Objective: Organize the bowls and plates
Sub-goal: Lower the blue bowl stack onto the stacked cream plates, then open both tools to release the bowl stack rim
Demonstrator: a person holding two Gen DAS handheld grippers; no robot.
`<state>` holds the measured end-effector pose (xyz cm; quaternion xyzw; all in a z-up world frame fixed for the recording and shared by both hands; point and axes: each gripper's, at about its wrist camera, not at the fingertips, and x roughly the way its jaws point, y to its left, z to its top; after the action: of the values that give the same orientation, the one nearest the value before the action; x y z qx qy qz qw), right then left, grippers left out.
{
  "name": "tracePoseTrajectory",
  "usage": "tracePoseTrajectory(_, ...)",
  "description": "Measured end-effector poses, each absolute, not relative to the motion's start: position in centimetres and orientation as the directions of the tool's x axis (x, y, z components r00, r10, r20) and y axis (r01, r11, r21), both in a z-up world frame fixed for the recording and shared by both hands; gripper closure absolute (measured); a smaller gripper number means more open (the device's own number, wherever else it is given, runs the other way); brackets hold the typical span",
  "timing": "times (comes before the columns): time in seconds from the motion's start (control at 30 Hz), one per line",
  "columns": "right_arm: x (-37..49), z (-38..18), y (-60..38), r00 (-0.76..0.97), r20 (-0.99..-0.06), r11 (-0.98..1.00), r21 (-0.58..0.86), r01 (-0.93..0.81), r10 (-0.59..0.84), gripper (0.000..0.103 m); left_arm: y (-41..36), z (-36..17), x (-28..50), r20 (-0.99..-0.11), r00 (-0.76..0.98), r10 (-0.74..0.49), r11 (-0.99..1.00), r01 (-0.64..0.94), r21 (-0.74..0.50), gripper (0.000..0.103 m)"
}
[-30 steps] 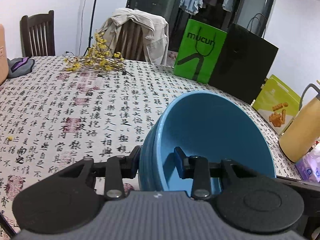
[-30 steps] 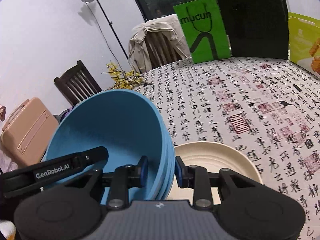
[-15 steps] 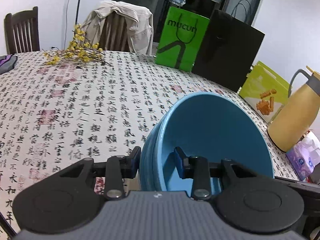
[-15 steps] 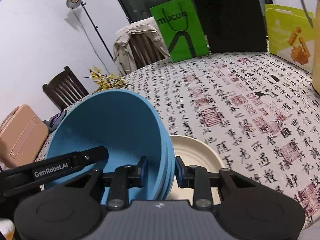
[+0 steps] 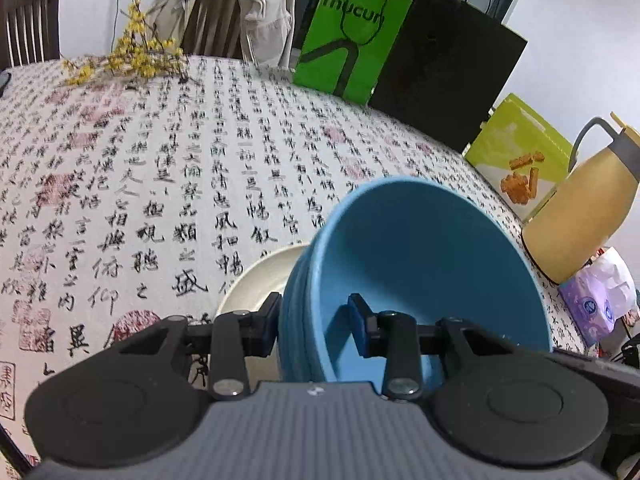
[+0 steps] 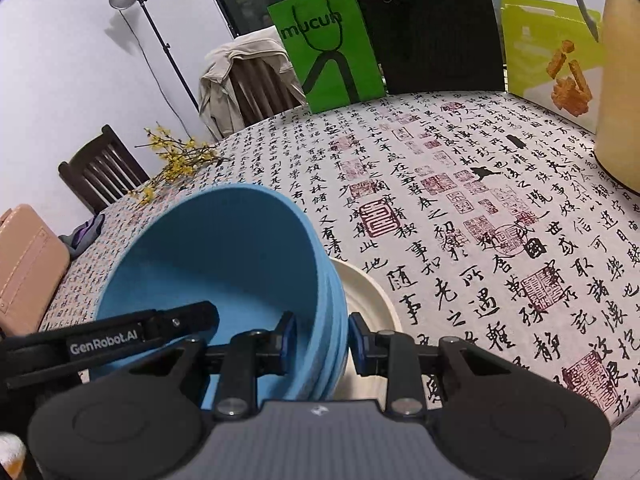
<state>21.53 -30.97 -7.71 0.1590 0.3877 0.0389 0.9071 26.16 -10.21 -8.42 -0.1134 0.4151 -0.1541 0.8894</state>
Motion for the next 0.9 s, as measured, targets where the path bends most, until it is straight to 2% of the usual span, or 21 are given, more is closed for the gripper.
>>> tracePoseTrajectory(0.17, 21.9, -7.8, -31.2, 0.696, -0.692, 0.945, 0.321, 0.060, 0.191, 0.069, -10.0, -8.7, 26.4, -0.703, 0.589, -0.398, 0.914, 0.193, -0.356, 0.067)
tracePoseTrajectory(0.23, 21.9, -7.8, -31.3, 0.697, -0.686, 0.940, 0.337, 0.050, 0.209, 0.063, -10.0, -8.8, 26.5, -0.702, 0.586, -0.404, 0.911, 0.191, -0.364, 0.066)
tracePoseTrajectory(0.37, 22.0, -7.9, -31.5, 0.703, -0.673, 0.935, 0.353, 0.035, 0.228, 0.061, -9.7, -8.8, 26.3, -0.690, 0.591, -0.418, 0.905, 0.203, -0.374, 0.061)
tracePoseTrajectory(0.43, 21.8, -7.8, -31.4, 0.713, -0.663, 0.938, 0.347, 0.024, 0.227, 0.057, -9.6, -8.5, 25.8, -0.673, 0.612, -0.415, 0.906, 0.214, -0.364, 0.056)
tracePoseTrajectory(0.5, 21.6, -7.6, -31.2, 0.727, -0.648, 0.941, 0.338, 0.009, 0.226, 0.048, -9.5, -8.1, 25.3, -0.657, 0.632, -0.412, 0.908, 0.219, -0.358, 0.043)
tracePoseTrajectory(0.53, 21.4, -7.5, -31.2, 0.733, -0.641, 0.942, 0.336, 0.004, 0.226, 0.044, -9.4, -7.9, 25.1, -0.653, 0.642, -0.402, 0.912, 0.216, -0.348, 0.042)
tracePoseTrajectory(0.77, 20.3, -6.8, -31.7, 0.766, -0.595, 0.933, 0.359, -0.017, 0.243, 0.041, -8.5, -7.4, 23.9, -0.630, 0.685, -0.366, 0.926, 0.198, -0.323, 0.036)
tracePoseTrajectory(0.87, 19.3, -6.5, -31.9, 0.790, -0.552, 0.929, 0.365, -0.059, 0.267, 0.030, -8.0, -6.9, 22.6, -0.601, 0.722, -0.342, 0.935, 0.197, -0.296, 0.025)
tracePoseTrajectory(0.9, 18.8, -6.3, -32.0, 0.799, -0.533, 0.927, 0.365, -0.081, 0.280, 0.022, -7.9, -6.8, 22.1, -0.591, 0.733, -0.337, 0.936, 0.197, -0.291, 0.020)
